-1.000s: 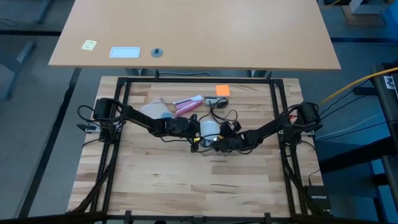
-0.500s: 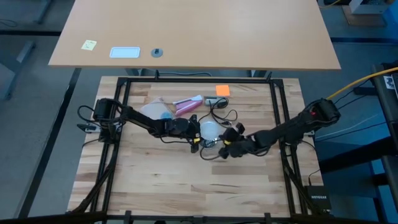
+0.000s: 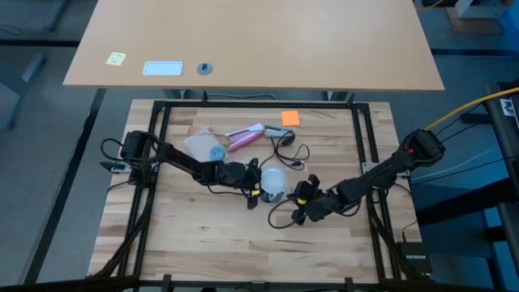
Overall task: Screw lightbulb
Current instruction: Insert the white lightbulb into the silver desk lamp
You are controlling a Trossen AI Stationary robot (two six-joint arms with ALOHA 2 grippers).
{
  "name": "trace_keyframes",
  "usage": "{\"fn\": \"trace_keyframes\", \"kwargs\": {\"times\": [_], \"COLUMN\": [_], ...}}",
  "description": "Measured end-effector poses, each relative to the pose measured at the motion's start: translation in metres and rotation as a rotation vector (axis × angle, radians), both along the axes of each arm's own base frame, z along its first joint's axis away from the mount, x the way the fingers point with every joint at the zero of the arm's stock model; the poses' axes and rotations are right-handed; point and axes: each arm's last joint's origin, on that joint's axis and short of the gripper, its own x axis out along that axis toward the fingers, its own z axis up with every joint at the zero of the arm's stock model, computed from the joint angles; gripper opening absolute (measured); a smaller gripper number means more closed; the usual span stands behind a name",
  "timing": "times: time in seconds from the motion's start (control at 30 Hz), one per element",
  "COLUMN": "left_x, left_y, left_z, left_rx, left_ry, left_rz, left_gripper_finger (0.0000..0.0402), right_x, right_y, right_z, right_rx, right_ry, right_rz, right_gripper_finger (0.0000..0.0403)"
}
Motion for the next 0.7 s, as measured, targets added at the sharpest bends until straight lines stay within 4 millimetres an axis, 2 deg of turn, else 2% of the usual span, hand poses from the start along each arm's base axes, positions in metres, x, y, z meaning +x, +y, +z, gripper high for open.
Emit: {"fn": "trace_keyframes", "kwargs": {"times": [0.27,0.7], "left_x": [0.001,0.008], "left_y": [-0.001,0.001], "left_z": [0.001,-0.01], "left_rx": [-0.013,-0.04], "left_ry": [-0.021,-0.022], "left_rz": [0.003,0.026], "left_gripper_finger": [0.015,0.015], "right_x": [0.004,0.027], "right_y": [0.006,0.022], "right_z": [-0.001,-0.041], "right_rx": [0.039,0.145], "right_ry": [-0.044,-0.086], "right_rz": [0.01,0.073], "right_gripper_finger": [0.0001,0.0001]}}
